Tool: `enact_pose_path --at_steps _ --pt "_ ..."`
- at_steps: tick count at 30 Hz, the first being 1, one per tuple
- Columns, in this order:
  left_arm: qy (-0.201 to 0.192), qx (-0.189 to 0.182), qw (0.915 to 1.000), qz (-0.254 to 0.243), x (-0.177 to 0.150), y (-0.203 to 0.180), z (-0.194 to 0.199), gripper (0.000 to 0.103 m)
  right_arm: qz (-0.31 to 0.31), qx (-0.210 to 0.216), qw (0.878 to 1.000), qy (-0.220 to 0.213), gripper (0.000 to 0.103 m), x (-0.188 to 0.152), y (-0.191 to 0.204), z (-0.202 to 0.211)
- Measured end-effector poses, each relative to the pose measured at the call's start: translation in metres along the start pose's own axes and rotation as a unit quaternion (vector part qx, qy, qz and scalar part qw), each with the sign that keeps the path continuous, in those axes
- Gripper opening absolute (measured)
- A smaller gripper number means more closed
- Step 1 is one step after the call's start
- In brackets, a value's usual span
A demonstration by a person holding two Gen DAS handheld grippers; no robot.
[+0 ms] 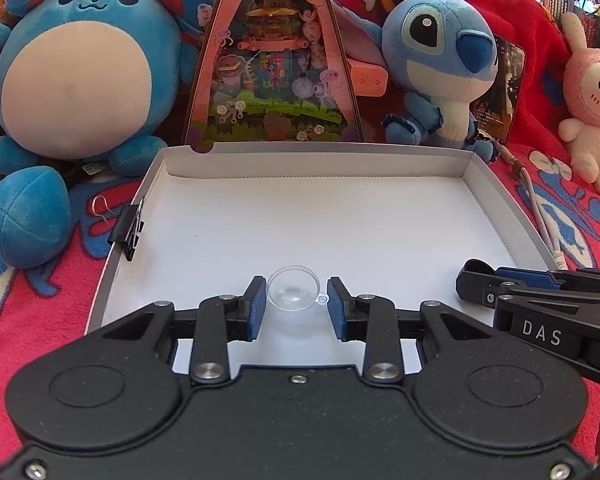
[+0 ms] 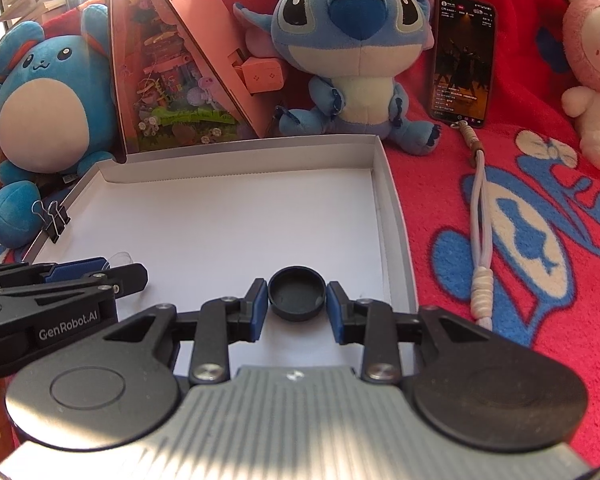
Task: Organize rigid objects
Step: 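Carry the dome cap with the left gripper while the right gripper carries the black lid into the box, then open the left gripper over the box while the right gripper releases the black lid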
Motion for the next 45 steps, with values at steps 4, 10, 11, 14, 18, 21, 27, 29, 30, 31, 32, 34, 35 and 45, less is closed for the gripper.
enact_pose_path --at_steps 4,10,11,14,18,21,27,29,30,31,32,34,35,45 --pt "0.0 0.0 1.0 0.001 0.0 0.0 0.0 0.032 -0.003 0.001 1.0 0.0 0.037 0.0 -0.001 0.0" --pt "0.003 -0.001 1.0 0.004 0.0 0.001 0.001 0.032 -0.003 0.002 1.0 -0.003 0.041 -0.001 0.0 0.0" --pt "0.003 -0.003 1.0 0.006 0.0 0.001 0.002 0.032 -0.005 0.005 1.0 -0.004 0.042 -0.001 0.0 0.001" --pt "-0.004 -0.008 0.9999 0.009 0.003 0.002 0.008 0.032 -0.011 0.011 1.0 -0.008 0.047 -0.001 0.0 0.003" --pt "-0.027 -0.012 0.9996 0.003 0.008 0.001 0.025 0.043 -0.016 0.018 0.999 -0.022 0.06 0.001 -0.001 0.013" --pt "-0.045 -0.017 0.9988 0.001 0.011 0.001 0.04 0.05 -0.017 0.023 0.999 -0.039 0.069 0.003 -0.003 0.024" --pt "-0.083 -0.036 0.9959 -0.007 0.011 0.002 0.074 0.076 -0.023 0.04 0.996 -0.074 0.085 0.002 -0.011 0.052" --pt "-0.099 -0.04 0.9942 -0.014 0.008 0.001 0.087 0.083 -0.024 0.047 0.995 -0.085 0.089 0.0 -0.012 0.062" --pt "-0.106 -0.042 0.9934 -0.016 0.006 0.001 0.092 0.085 -0.024 0.049 0.994 -0.09 0.09 -0.001 -0.013 0.066" --pt "-0.112 -0.045 0.9925 -0.016 0.004 0.001 0.098 0.088 -0.024 0.052 0.994 -0.095 0.092 -0.003 -0.014 0.07" --pt "-0.119 -0.049 0.9915 -0.017 0.0 0.0 0.104 0.088 -0.023 0.054 0.993 -0.101 0.097 -0.005 -0.014 0.075" --pt "-0.126 -0.055 0.9903 -0.017 -0.006 0.001 0.114 0.089 -0.019 0.055 0.992 -0.114 0.1 -0.009 -0.014 0.083" --pt "-0.128 -0.058 0.9898 -0.018 -0.009 0.0 0.117 0.09 -0.015 0.054 0.991 -0.12 0.1 -0.012 -0.014 0.088" --pt "-0.159 -0.062 0.9846 -0.037 -0.046 0.002 0.145 0.096 0.026 0.043 0.986 -0.156 0.103 -0.042 -0.007 0.115"
Point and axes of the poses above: each gripper's, at about its wrist camera, not at the fingertips, and z roughly against the way its jaws point, y to its left, x to its top, the point moved 6 cm from there along -z, roughly the way its jaws point, and after that the axes turned 1 degree about -x, right-handed, at the moved point
